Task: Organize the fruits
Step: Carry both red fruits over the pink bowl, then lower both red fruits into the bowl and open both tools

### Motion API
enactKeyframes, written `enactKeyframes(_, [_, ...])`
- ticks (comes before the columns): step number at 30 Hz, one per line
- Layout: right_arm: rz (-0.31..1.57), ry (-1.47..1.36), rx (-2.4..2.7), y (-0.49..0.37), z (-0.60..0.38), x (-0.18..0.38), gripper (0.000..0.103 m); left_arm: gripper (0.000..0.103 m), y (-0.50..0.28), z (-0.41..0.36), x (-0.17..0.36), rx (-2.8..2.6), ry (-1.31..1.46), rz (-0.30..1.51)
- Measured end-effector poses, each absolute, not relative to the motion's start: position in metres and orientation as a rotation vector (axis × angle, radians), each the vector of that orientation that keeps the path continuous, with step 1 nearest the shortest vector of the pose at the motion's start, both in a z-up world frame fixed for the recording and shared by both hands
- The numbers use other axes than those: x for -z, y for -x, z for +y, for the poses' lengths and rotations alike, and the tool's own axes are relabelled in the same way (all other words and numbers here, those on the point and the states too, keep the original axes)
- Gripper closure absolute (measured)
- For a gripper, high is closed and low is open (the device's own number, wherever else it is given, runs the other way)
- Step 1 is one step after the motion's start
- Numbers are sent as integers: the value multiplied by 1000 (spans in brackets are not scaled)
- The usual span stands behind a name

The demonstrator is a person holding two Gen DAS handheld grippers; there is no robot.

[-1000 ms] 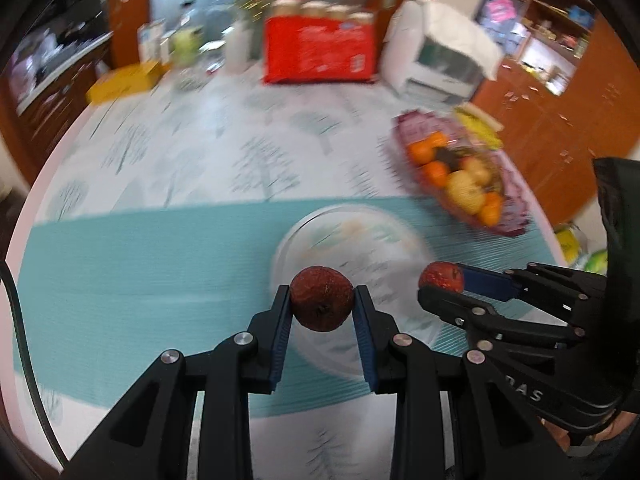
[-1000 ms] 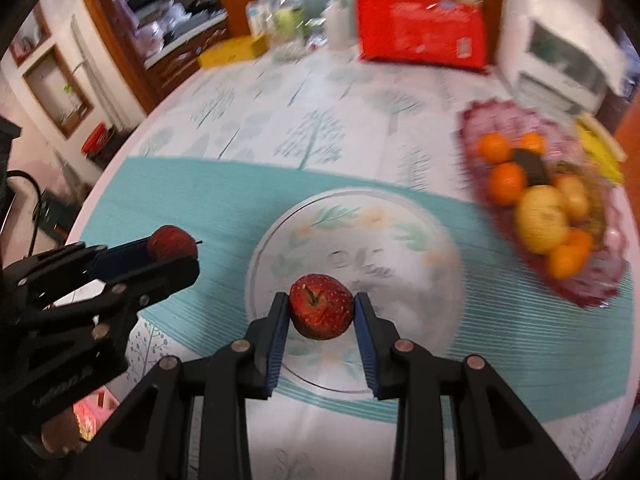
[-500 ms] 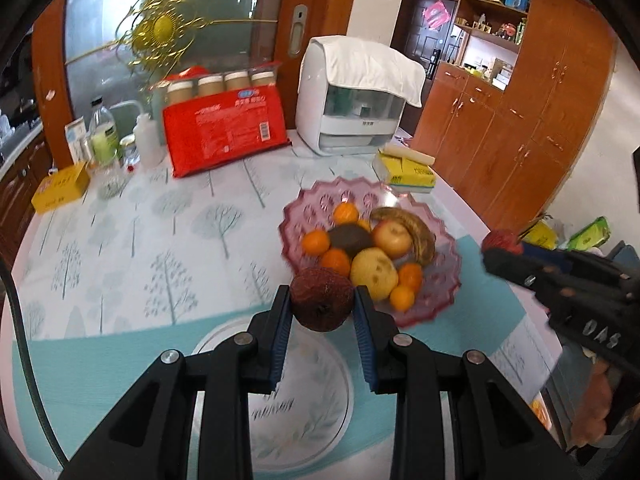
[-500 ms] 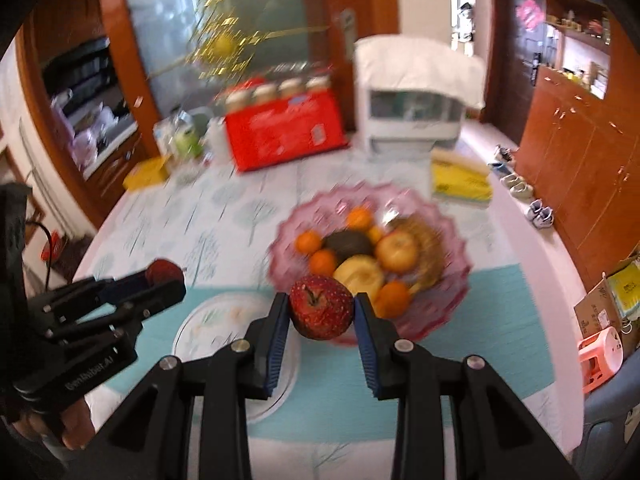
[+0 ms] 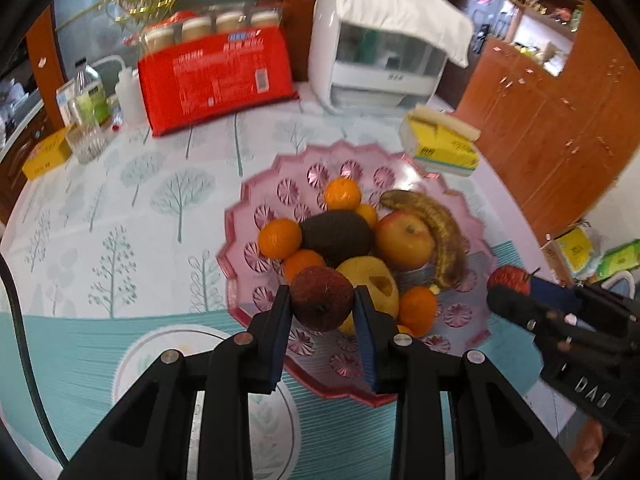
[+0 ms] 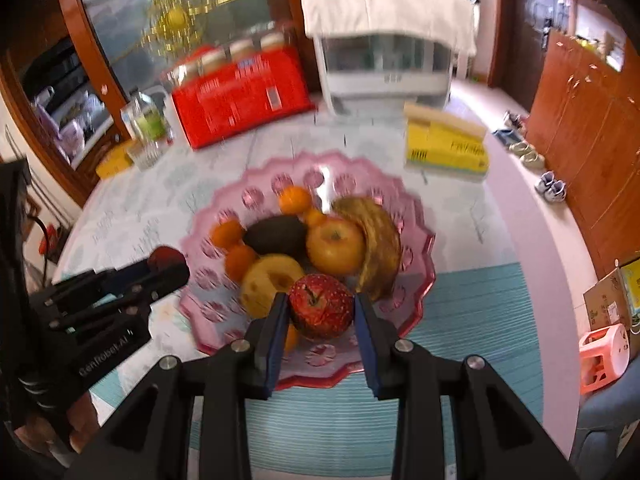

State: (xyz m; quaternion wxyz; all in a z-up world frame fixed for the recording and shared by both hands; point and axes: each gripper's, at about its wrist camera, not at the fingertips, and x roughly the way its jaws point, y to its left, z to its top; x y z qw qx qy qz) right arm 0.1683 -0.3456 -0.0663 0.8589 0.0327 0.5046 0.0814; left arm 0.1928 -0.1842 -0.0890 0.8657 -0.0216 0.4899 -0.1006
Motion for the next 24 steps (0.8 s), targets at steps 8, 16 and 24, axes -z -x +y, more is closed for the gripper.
enactKeyframes(8, [1119, -9, -249, -180, -346, 99, 69, 74, -202, -199, 119, 138, 31, 1096])
enactKeyframes(16, [1137, -30, -282, -184, -351, 110, 55, 47, -199, -202, 124, 78, 2, 1096])
enactKeyframes(24, [1136, -39, -286, -183, -351, 112, 53, 17, -191, -198, 117, 41, 13, 1064])
